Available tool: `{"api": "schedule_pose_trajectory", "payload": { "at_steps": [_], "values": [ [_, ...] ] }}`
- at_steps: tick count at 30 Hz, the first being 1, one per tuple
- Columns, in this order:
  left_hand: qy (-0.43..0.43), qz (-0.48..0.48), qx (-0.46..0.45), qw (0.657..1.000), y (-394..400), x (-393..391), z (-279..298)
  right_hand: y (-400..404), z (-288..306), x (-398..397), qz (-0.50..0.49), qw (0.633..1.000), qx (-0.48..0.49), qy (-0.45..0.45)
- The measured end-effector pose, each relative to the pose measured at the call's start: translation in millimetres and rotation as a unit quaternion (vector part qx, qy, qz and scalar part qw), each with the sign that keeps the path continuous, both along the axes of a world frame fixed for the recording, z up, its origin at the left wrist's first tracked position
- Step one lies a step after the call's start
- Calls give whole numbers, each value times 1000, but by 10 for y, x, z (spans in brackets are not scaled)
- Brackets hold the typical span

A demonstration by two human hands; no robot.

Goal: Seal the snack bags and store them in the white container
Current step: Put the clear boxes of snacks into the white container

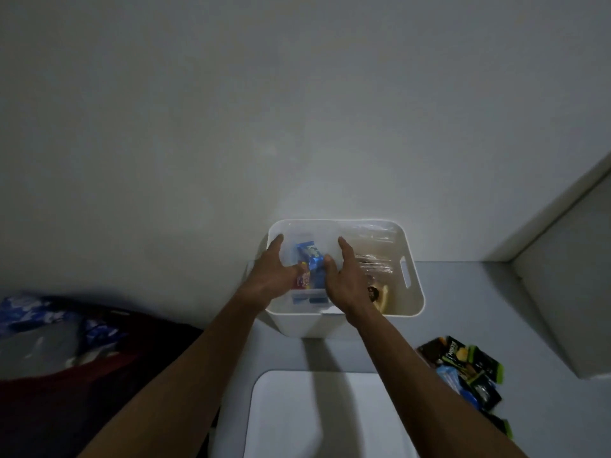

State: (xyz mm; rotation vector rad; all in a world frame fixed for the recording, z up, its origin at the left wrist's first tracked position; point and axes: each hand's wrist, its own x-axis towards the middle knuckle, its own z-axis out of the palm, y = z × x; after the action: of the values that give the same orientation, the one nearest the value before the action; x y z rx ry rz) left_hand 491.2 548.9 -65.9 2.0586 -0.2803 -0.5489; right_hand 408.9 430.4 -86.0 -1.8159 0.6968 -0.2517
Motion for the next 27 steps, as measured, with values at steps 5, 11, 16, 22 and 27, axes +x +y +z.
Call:
{"api": "schedule_pose_trajectory", "payload": {
  "at_steps": [5, 11, 16, 22, 27],
  "values": [
    [63, -18, 45, 997, -116, 225, -342, -122, -325, 239, 25, 997, 39, 65],
    [88, -39, 87, 991, -251, 365, -618, -234, -622, 418, 21, 985, 109, 130],
    [123, -43, 89, 987, -294, 422, -875, -281, -774, 515, 21, 979, 110, 168],
    [161, -8, 24, 987, -432, 491, -957, -257, -846, 573, 42, 979, 82, 184],
    [156, 40, -23, 987, -445, 495, -1074, -273, -824, 568, 66, 979, 87, 175]
  ]
}}
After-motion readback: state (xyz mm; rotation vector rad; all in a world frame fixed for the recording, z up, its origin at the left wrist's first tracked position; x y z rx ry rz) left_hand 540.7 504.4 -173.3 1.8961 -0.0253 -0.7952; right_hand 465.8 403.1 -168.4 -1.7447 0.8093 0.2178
